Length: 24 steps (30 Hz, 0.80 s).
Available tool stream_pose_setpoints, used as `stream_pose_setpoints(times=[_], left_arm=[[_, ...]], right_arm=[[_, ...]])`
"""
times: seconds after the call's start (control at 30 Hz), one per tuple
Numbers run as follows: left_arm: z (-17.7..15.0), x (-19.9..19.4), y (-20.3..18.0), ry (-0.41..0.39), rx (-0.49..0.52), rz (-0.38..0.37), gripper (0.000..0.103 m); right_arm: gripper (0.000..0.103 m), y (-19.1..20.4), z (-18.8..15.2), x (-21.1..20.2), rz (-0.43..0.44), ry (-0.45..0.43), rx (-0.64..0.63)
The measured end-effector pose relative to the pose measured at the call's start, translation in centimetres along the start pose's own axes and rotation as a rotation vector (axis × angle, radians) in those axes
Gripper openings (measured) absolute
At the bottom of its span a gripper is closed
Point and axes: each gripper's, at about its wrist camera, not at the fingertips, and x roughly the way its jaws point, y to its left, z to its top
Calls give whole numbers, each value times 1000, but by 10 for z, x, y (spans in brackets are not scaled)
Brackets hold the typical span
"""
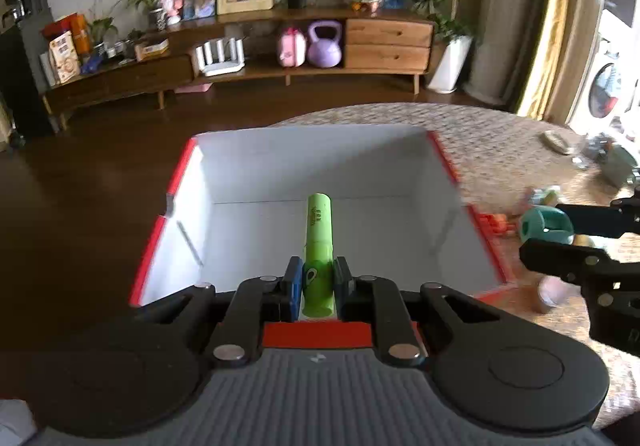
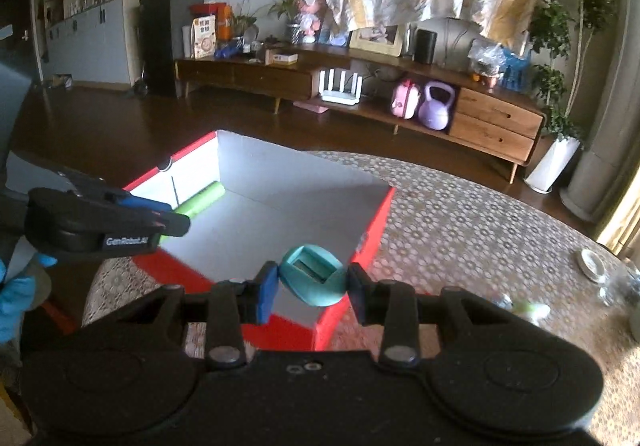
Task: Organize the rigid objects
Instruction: 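Carry the glue stick and tape dispenser over the red box with both tools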
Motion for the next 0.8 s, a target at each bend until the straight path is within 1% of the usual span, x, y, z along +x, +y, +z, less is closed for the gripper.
stream_pose_setpoints(times=[0.2,0.3,0.4,0.47,0.57,0.6,0.67,0.8], left_arm=[[21,34,21,40,34,36,16],[29,56,29,75,51,38,16],[28,80,36,123,61,52,16],[27,92,40,148,57,53,16],[21,99,46,159,50,53,16],[20,100,47,148,53,53,16],[21,100,49,143,51,42,16],[23,102,47,141,61,44,16]], right_arm=[[37,12,17,47,15,63,-17],[37,19,19,68,16,100,-33],[37,24,17,91,36,165,-44],[37,27,17,104,34,193,-45],[37,30,15,119,35,227,-46],[37,32,13,122,37,235,-50],[37,35,10,126,42,253,-51],[37,38,5,136,31,292,-49]])
